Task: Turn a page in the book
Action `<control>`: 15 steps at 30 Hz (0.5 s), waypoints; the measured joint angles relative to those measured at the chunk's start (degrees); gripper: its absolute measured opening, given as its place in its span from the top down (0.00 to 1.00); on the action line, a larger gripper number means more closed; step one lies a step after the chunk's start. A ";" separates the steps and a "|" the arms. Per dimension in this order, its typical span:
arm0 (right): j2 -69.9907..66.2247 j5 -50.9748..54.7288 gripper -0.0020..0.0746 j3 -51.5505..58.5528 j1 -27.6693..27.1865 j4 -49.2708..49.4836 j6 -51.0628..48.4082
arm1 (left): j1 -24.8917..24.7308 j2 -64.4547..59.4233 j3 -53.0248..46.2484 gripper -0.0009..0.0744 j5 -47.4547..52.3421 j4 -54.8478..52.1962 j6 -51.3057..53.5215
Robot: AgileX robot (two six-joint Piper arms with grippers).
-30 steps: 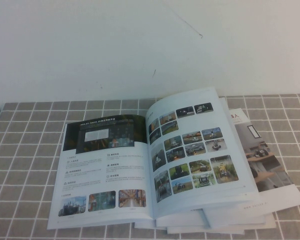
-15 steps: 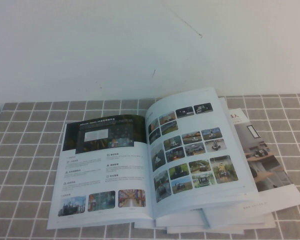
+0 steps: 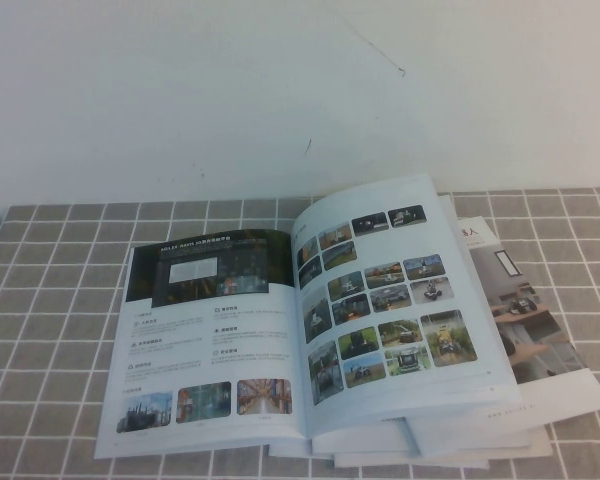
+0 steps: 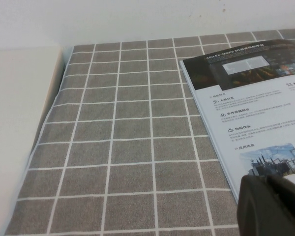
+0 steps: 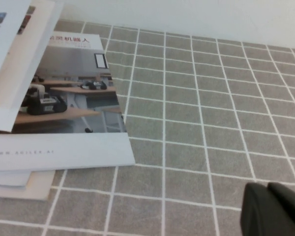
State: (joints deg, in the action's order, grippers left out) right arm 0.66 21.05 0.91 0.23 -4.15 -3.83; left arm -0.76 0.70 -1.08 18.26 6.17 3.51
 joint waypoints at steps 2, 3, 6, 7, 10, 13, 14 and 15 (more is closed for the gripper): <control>0.00 -0.24 0.98 0.00 -0.23 0.10 -2.17 | 0.00 0.00 0.00 0.99 0.00 0.00 0.00; 0.00 -0.24 0.98 0.00 -0.27 0.10 -2.87 | 0.00 0.00 0.00 0.99 0.00 0.00 0.00; 0.00 -0.24 0.98 0.00 -0.35 0.10 -4.02 | 0.00 0.00 0.00 0.99 0.00 0.00 0.00; 0.00 -0.24 0.98 0.00 -0.35 0.24 -4.01 | 0.00 0.00 0.00 0.99 0.00 0.00 0.00; 0.00 -0.24 0.98 0.00 -0.35 1.41 -4.13 | 0.00 0.00 0.00 0.99 0.00 0.00 0.00; 0.00 -0.24 0.98 0.00 -0.35 4.15 -4.56 | 0.00 0.00 0.00 0.99 0.00 0.00 0.00; 0.00 -0.32 0.98 0.00 -0.35 5.08 -5.14 | 0.00 0.00 0.00 0.99 0.00 0.00 0.00; 0.00 -0.44 0.98 0.00 -0.35 6.05 -5.55 | 0.00 0.00 0.00 0.99 0.00 0.00 0.00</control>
State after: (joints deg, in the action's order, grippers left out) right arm 0.66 20.61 0.91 -0.12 1.91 -9.38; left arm -0.76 0.70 -1.08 18.26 6.17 3.51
